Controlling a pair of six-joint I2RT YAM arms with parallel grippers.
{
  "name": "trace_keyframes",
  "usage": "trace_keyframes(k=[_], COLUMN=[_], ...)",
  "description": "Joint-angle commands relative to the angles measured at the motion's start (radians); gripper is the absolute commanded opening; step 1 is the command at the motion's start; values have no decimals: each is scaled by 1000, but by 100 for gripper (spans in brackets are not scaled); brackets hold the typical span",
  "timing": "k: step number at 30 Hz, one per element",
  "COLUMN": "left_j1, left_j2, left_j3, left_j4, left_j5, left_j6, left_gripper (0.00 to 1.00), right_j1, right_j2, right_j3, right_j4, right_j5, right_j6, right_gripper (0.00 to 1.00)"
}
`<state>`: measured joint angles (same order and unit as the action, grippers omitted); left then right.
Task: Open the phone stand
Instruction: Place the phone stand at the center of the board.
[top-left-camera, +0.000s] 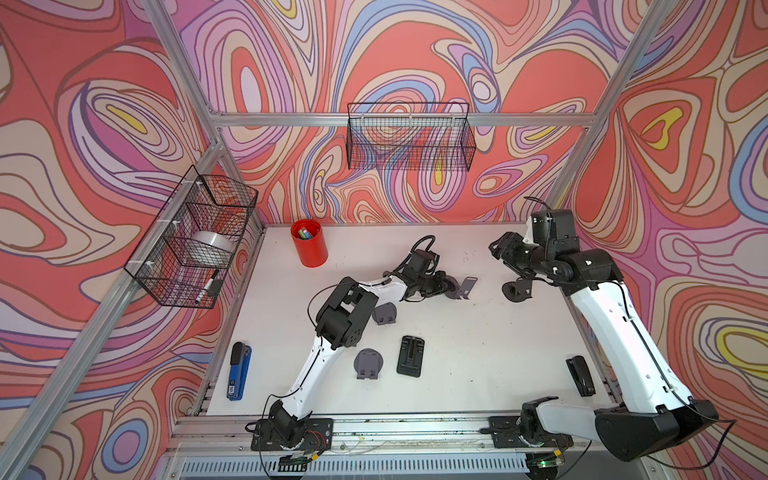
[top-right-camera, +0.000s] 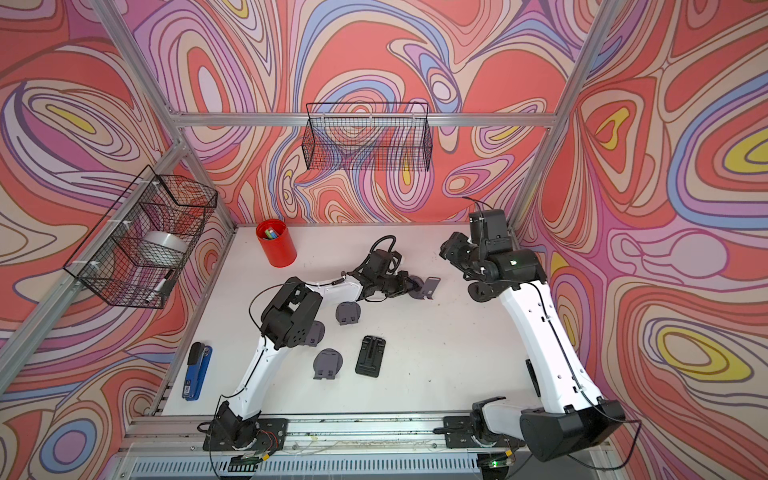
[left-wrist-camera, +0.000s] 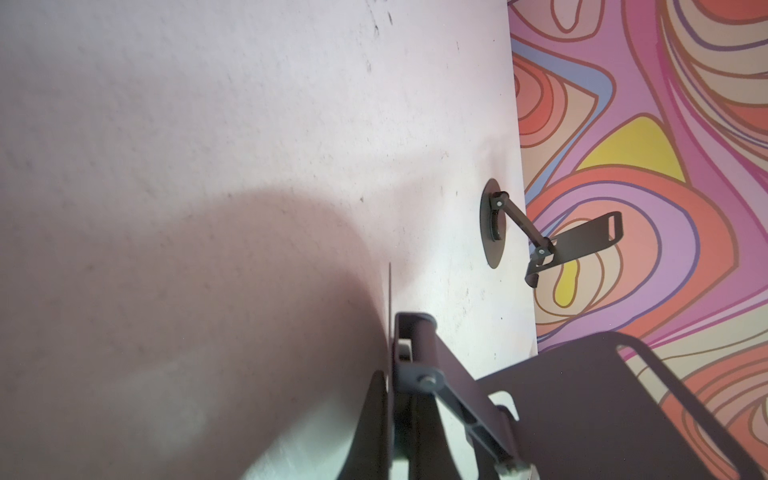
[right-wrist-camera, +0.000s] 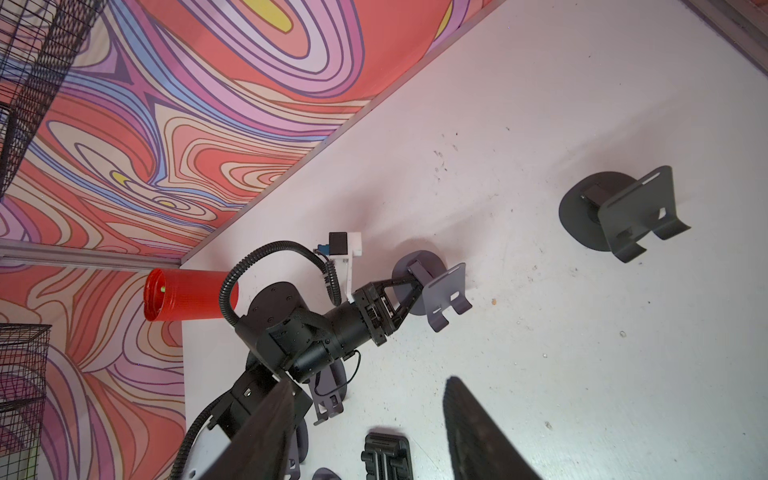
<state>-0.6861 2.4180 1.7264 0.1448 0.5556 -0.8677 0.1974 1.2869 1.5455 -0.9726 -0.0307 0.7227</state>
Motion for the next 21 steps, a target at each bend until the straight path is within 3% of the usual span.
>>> trace_keyframes(k=[1,14,21], left_j1=[7,17,32], left_j2=[26,6,-23], left_j3=[13,11,-15], left_j4=[-86,-170,-199], left_j5=[-30,-50,-59], left_j6=[12,51,68], left_gripper=[6,23,26], right_j1=[-8,-10,-10], right_j2=[-24,-34,-38], right_j3=[-8,-22,-25], right_j4=[19,35,43], right_j5=[-6,-15,-22], right_j6=[-10,0,6], right_gripper=[59,59,59])
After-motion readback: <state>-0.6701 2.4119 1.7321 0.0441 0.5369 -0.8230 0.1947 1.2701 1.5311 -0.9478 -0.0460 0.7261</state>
